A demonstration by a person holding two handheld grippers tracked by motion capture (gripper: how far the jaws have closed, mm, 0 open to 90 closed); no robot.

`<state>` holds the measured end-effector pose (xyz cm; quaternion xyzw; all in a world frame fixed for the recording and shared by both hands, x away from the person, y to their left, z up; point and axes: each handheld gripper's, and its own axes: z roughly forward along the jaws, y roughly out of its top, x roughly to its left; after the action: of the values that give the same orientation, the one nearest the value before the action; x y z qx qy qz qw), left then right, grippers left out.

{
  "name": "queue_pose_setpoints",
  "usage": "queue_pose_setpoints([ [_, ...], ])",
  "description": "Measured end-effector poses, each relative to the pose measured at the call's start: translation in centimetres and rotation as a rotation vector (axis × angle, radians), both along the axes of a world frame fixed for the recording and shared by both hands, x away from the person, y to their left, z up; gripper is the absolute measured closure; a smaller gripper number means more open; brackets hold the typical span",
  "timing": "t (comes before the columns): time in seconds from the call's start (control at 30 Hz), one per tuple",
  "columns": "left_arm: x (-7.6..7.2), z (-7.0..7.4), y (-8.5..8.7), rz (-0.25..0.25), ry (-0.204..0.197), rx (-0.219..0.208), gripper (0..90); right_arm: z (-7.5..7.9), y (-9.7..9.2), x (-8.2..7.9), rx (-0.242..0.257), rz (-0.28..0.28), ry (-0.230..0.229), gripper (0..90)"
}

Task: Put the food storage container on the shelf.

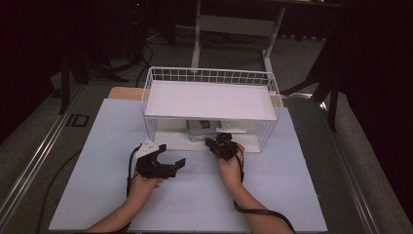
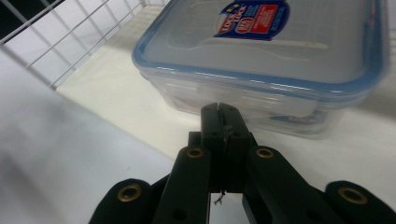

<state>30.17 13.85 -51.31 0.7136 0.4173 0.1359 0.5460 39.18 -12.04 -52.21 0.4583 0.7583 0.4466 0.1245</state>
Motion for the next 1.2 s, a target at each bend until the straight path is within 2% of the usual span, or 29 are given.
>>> queue_pose_setpoints([
  [0.13, 0.0, 0.0, 0.0, -0.002, -0.004, 0.004, 2.4, 0.1, -0.2, 0.7, 0.013, -0.025, -0.004, 90.0],
  [0.23, 0.1, 0.0, 0.1, 0.0, -0.002, 0.002, 2.3, 0.6, 0.0, 0.7, 0.046, -0.056, 0.058, 90.0],
  [0.27, 0.1, 0.0, 0.1, 0.001, -0.004, -0.001, 2.3, 0.4, 0.0, 1.2, 0.033, -0.036, 0.007, 90.0],
  [0.3, 0.1, 0.0, 0.1, 0.003, -0.006, -0.005, 2.3, 0.5, 0.1, 1.4, 0.04, -0.039, 0.004, 90.0],
  [0.37, 0.1, 0.0, 0.2, 0.001, -0.005, -0.001, 2.4, 0.7, 0.5, 1.3, 0.058, -0.042, 0.043, 90.0],
  [0.47, 0.1, 0.1, 0.2, 0.003, -0.009, 0.004, 2.4, 0.8, 1.2, 1.5, 0.044, -0.029, 0.017, 90.0],
  [0.53, 0.0, 0.1, 0.2, 0.005, -0.011, 0.003, 2.3, 1.0, 1.8, 1.4, 0.044, -0.027, 0.05, 90.0],
  [0.6, 0.0, 0.1, 0.2, -0.001, -0.013, 0.003, 2.4, 1.0, 2.2, 1.5, 0.042, -0.022, 0.051, 90.0],
  [0.67, 0.0, 0.1, 0.1, -0.001, -0.016, 0.01, 2.4, 1.0, 2.5, 1.5, 0.05, -0.021, 0.074, 90.0],
  [0.77, 0.0, 0.0, 0.1, -0.002, -0.009, 0.009, 2.4, 1.1, 2.7, 1.5, 0.045, -0.015, 0.07, 90.0],
  [0.83, 0.1, -0.1, 0.1, 0.0, -0.006, 0.005, 2.4, 1.0, 2.7, 1.5, 0.02, -0.009, 0.033, 90.0],
  [0.9, 0.1, -0.1, 0.1, -0.004, -0.009, 0.009, 2.4, 1.0, 2.6, 1.5, 0.031, -0.01, 0.05, 90.0],
  [1.0, 0.1, 0.0, 0.0, -0.005, -0.013, 0.009, 2.4, 1.0, 2.4, 1.4, 0.054, -0.013, 0.05, 90.0],
  [1.07, 0.1, 0.1, 0.0, -0.004, -0.019, 0.016, 2.4, 1.0, 2.3, 1.3, 0.047, -0.001, 0.025, 90.0],
  [1.1, 0.1, 0.1, 0.0, -0.004, -0.02, 0.014, 2.4, 1.2, 2.3, 0.9, 0.042, 0.005, 0.028, 90.0],
  [1.13, 0.1, 0.1, 0.0, -0.004, -0.021, 0.014, 2.4, 1.2, 2.1, 0.8, 0.031, 0.013, -0.009, 89.8],
  [1.2, 0.1, 0.1, 0.0, -0.006, -0.024, 0.007, 2.4, 1.4, 1.9, 0.2, 0.044, 0.016, 0.005, 89.1],
])
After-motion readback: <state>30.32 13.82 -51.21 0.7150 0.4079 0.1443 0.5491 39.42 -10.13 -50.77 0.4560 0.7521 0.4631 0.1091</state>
